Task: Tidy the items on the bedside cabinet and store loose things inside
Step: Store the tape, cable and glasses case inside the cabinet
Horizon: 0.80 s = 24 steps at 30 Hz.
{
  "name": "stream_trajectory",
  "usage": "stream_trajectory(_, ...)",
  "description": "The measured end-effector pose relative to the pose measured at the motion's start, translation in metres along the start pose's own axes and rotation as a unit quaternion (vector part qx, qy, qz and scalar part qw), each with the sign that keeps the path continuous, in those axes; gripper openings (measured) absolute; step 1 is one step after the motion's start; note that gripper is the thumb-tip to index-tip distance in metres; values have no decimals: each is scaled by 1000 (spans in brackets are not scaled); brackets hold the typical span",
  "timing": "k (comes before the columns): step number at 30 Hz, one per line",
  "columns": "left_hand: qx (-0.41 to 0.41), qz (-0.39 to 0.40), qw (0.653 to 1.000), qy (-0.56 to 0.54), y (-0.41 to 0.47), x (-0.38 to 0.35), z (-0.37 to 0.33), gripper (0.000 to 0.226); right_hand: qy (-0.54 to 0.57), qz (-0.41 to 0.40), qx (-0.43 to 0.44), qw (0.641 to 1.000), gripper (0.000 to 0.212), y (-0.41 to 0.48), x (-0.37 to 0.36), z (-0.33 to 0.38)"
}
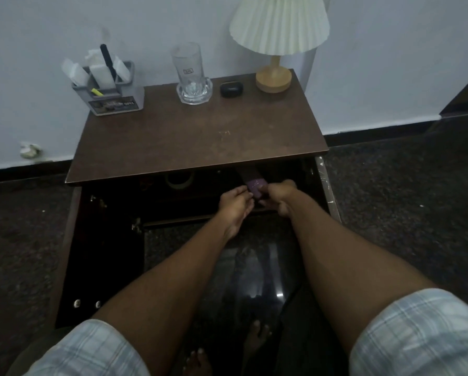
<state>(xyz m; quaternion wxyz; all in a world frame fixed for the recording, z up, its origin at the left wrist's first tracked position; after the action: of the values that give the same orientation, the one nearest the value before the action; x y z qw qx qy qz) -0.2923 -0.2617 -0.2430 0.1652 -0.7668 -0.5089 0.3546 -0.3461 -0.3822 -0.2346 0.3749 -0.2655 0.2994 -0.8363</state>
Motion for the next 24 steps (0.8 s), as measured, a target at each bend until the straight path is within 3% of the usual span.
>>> stream_trajectory(6, 8, 3, 998, 69, 26, -14, 6, 40, 51, -64, 16, 996, 17, 41, 3, 3)
stream_trajectory(11, 38, 11, 995, 92, 40, -20, 19, 25, 49, -102, 8, 994, 13, 60, 7, -1)
stream_trajectory(15, 44, 21, 995, 82, 44, -29, 21, 25, 27, -139, 9, 990, 29, 71, 10, -1)
stream_trajectory(20, 62, 16, 996, 62, 41, -35, 18, 25, -25, -94, 16, 995, 40, 74, 4, 7)
stream_trajectory(24, 59, 4, 997, 58, 36, -27, 11, 21, -26, -94, 44, 994, 37, 68, -5, 14)
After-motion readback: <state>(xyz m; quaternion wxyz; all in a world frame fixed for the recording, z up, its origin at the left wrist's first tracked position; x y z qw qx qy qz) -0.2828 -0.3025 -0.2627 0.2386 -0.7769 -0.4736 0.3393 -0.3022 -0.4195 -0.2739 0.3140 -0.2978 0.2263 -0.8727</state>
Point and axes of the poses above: each hand's wrist, its own y-axis towards the middle knuckle, its own x-axis out of the back of the hand, z = x × y, the point moved 8 cm from there along y, towards the middle knuckle, and after that the axes turned 12 degrees about -y, right-handed, at the moved point
